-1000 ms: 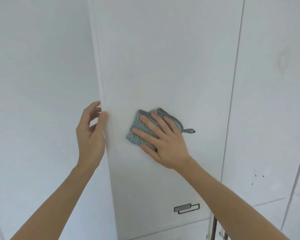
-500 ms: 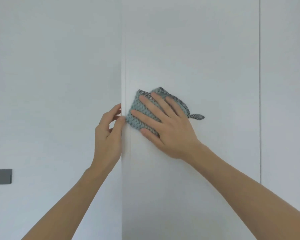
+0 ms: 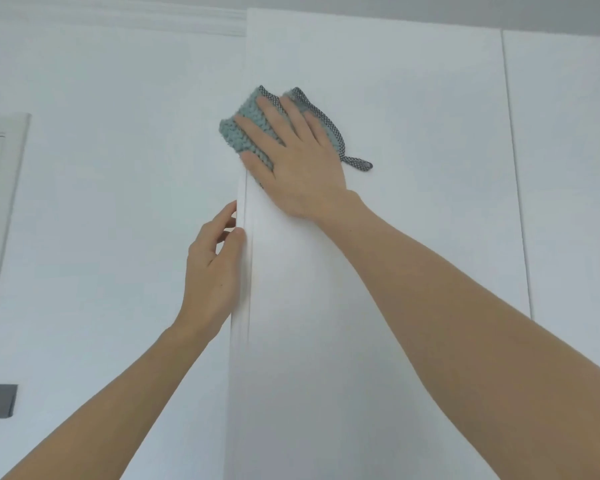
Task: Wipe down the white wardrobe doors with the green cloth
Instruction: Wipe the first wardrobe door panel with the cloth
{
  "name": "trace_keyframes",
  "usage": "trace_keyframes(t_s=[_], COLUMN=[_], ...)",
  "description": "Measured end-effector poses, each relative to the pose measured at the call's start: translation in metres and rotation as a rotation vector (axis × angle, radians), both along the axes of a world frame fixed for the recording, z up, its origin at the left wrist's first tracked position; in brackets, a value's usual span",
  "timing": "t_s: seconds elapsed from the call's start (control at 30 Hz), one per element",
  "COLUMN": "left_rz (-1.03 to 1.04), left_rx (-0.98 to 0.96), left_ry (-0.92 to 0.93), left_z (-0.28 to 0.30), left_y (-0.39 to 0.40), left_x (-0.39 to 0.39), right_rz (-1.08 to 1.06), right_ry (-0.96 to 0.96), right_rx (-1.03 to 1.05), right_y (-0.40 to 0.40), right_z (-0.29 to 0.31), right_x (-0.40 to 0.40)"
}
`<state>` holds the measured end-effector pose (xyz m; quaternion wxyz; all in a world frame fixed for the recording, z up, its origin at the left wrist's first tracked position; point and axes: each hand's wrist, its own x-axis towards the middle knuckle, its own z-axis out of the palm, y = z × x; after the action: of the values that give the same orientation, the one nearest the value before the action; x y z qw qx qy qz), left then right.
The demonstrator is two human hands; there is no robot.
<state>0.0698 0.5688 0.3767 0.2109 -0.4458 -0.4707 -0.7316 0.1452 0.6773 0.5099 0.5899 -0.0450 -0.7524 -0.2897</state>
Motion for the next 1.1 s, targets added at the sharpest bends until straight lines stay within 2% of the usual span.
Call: trace_keyframes(t_s=[0.07,0.23,0.3,0.4,0.5,0.57,0.7,0.77,0.87,0.97,1.03,1.1], left_rz=[0.002,0.027,0.046,0.054,0.08,0.097,0.11,0.11,0.095,0.085,0.094,0.109], left_rx=[0.005,0.006,-0.001,-0.021,-0.014,0.0,0.03,0.025,-0.007,-0.047,-0.058,-0.067], left_ry=[0.009,0.02,0.026,0.037,0.033,0.025,0.036,0.066,0.122,0.156,0.158,0.159], left_z=[0.004,0.009,0.008,0.011,0.016,0.023,0.049,0.062,0.072,0.072,0.071,0.072], left_y=[0.001,0.004,0.003,0.0,-0.004,-0.003,-0.001,-0.001,-0.003,-0.005,-0.005,-0.006], left_x=[0.001,0.0,0.001,0.005,0.003,0.0,-0.001,-0.001,-0.001,-0.005,-0.009,-0.009], right_rz=[0.019,0.015,0.015,0.01,0.028,0.028,0.026,0.034,0.016,-0.007,0.0,0.016], right_ry=[-0.002,0.261,0.324,0.318,0.191,0.114,0.047,0.125,0.303,0.387,0.401,0.362], right_rx=[-0.067,-0.472,-0.592,-0.52,-0.299,-0.238,-0.171,-0.237,-0.469,-0.644,-0.668,-0.575], right_y=[0.019,0.086,0.086,0.048,0.0,-0.02,-0.005,0.029,0.089,0.113,0.097,0.064], right_z=[0.019,0.069,0.081,0.092,0.093,0.092,0.099,0.112,0.129,0.136,0.141,0.146], right_x=[0.019,0.079,0.08,0.046,0.008,-0.004,0.009,0.034,0.082,0.103,0.088,0.06])
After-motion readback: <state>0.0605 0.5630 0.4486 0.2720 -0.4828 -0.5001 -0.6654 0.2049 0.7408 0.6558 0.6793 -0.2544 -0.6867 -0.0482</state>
